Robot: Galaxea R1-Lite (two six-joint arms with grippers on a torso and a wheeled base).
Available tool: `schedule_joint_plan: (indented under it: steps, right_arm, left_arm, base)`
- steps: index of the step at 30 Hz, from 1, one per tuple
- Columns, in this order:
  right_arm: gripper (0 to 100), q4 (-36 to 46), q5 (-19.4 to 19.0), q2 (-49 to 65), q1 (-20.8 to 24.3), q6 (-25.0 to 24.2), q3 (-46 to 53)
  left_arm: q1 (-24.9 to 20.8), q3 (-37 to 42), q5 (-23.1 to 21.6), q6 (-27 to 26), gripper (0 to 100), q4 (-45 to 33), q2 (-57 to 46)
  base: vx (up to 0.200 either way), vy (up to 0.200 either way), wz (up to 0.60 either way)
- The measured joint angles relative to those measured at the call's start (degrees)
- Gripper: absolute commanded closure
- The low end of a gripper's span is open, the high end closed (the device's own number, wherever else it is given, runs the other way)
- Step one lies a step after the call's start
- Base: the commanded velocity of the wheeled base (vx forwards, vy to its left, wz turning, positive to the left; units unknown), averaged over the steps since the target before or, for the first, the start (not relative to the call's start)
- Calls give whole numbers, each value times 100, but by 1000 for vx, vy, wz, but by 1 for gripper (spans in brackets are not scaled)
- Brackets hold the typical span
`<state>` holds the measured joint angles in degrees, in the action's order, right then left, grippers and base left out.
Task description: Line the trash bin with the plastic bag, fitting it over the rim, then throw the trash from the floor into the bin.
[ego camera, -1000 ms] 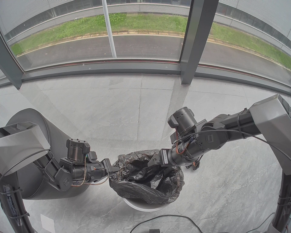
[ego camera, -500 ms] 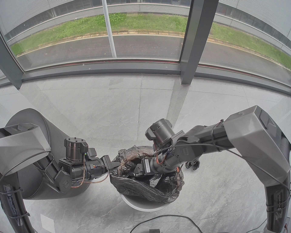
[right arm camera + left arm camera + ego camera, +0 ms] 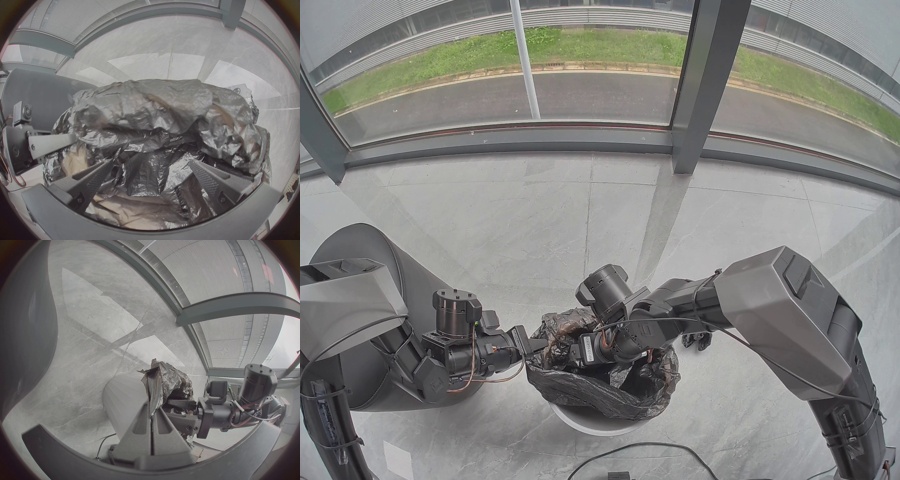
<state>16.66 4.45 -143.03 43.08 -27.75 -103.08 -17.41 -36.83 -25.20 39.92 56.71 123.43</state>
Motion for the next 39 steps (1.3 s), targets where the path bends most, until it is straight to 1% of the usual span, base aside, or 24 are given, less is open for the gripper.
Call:
schedule_joint_plan:
  steps: [7, 12, 16, 18, 22, 31, 35, 39]
  right_arm:
    - [0, -2, 22, -269, -37, 24, -185]
    - [0, 49, 179, -443, -48, 62, -397]
    - [0, 238, 226, -595, -85, 62, -667]
    - [0, 290, 356, -678, -111, 54, -800]
    - [0, 310, 773, -833, -130, 55, -1012]
    - [0, 285, 978, -981, -129, 66, -1143]
    - [0, 274, 1339, -1030, -124, 68, -1154]
    - [0, 252, 1540, -1133, -116, 30, -1156]
  left_arm:
    - [-4, 4, -15, -2, 100, 6, 16]
    - [-26, 4, -41, -2, 100, 6, 35]
    - [-37, 4, -50, -2, 100, 5, 44]
    - [-39, 1, -48, -2, 100, 6, 50]
    - [-41, 1, -50, -5, 100, 5, 55]
    - [-45, 1, -50, -5, 100, 5, 57]
    - [-43, 0, -50, -2, 100, 5, 60]
    - [-43, 1, -52, -2, 100, 5, 61]
  base:
    - [0, 0, 0]
    - [0, 0, 0]
    - [0, 0, 0]
    - [0, 0, 0]
    - [0, 0, 0]
    - [0, 0, 0]
    - [0, 0, 0]
    - [0, 0, 0]
